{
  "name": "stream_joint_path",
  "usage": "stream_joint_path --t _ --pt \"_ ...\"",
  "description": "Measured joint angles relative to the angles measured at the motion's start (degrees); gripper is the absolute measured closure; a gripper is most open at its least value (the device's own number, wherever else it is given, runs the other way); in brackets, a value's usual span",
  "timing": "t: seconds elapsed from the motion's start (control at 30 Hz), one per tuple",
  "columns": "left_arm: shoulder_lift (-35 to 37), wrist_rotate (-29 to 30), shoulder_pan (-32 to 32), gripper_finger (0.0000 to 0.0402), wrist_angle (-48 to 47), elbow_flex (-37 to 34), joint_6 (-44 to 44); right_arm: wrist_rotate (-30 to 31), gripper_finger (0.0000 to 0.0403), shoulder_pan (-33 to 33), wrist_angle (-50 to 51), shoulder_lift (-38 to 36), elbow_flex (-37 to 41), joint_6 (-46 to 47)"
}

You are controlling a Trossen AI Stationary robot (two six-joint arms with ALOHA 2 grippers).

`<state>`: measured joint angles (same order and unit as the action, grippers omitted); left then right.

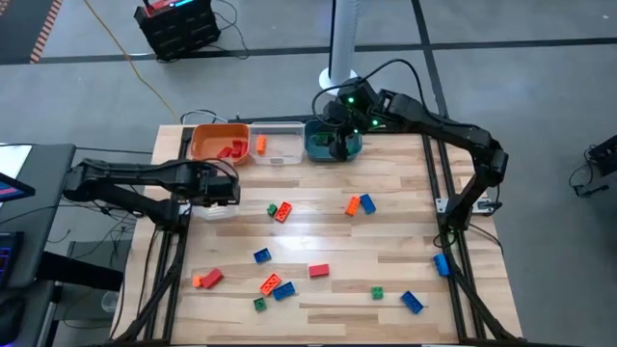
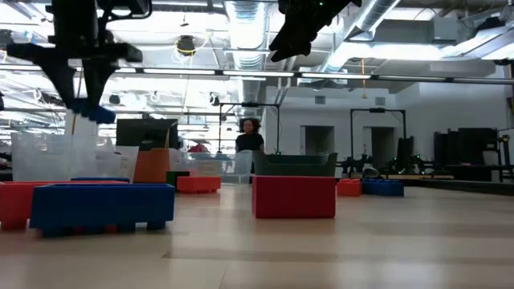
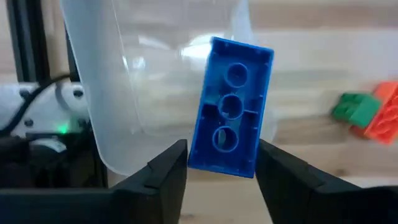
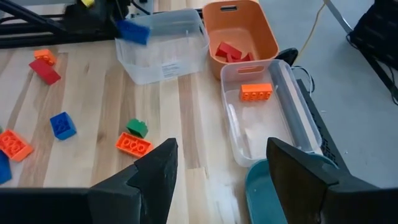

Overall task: Sort blocks
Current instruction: Put the blue game piece into the bottom transparent bin

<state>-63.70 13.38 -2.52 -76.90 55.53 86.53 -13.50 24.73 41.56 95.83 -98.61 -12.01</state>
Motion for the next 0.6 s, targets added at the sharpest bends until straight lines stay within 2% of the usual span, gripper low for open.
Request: stream_joint_path --t 0.2,0.27,0.43,0.5,0.6 --pt "0.72 -1.43 -0.02 0.017 1.43 -0.32 -2.15 0.0 0.0149 -0.14 0.04 0.0 0.0 0.61" --pt "1.4 -3.06 0.03 0.0165 8.33 0.3 -7.76 0.03 0.0149 -0.28 0.16 0.0 0.0 0.61" --pt "-0.99 -12.35 5.85 0.0168 37.5 0.71 -26.05 0.04 0.0149 -0.23 0.49 0.0 0.0 0.1" --pt "-4.0 -13.04 10.1 0.0172 43.08 0.72 -30.24 0.03 0.0149 0.13 0.44 0.02 0.0 -0.04" --pt "-9.0 -13.06 15.72 0.0173 44.48 0.7 -33.56 0.04 0.0149 0.59 0.93 0.02 0.0 -0.04"
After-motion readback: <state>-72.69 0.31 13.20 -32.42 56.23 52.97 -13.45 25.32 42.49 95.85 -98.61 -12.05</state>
